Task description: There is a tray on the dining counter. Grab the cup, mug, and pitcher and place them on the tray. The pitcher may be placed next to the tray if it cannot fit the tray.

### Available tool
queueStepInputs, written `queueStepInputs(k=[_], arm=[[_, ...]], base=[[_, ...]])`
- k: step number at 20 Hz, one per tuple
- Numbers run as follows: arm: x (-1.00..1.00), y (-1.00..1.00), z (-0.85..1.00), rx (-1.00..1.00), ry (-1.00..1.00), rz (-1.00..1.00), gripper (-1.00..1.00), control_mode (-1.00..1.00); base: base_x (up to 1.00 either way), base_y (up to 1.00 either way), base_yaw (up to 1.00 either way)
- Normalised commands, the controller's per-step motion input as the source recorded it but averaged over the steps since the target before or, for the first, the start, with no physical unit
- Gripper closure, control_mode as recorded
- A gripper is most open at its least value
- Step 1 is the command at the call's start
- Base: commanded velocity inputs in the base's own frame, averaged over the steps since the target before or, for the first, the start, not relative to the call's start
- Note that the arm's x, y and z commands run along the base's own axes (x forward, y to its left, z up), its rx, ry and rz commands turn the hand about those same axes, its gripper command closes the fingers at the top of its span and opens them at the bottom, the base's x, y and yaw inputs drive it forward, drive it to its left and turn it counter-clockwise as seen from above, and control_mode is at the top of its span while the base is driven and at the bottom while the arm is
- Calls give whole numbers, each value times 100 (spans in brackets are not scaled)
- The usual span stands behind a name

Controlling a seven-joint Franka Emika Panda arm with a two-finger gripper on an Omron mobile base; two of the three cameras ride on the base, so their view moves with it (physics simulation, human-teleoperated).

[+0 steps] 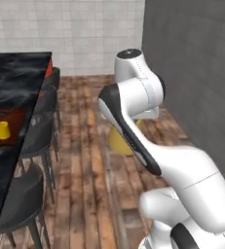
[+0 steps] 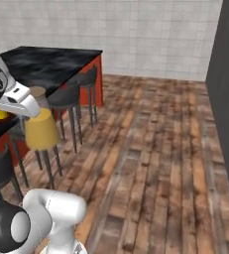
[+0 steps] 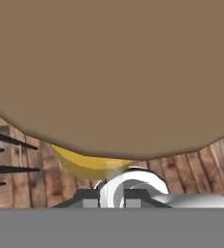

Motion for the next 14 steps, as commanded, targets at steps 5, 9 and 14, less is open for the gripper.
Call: queueStepInputs(k=[5, 9, 14], arm=[[0, 0, 0, 0, 0, 0, 100, 100], [0, 0, 0, 0, 0, 0, 100, 100], [0, 0, 0, 0, 0, 0, 100, 100]], base=[[92, -83, 30], [99, -55, 39], [96, -25, 55]])
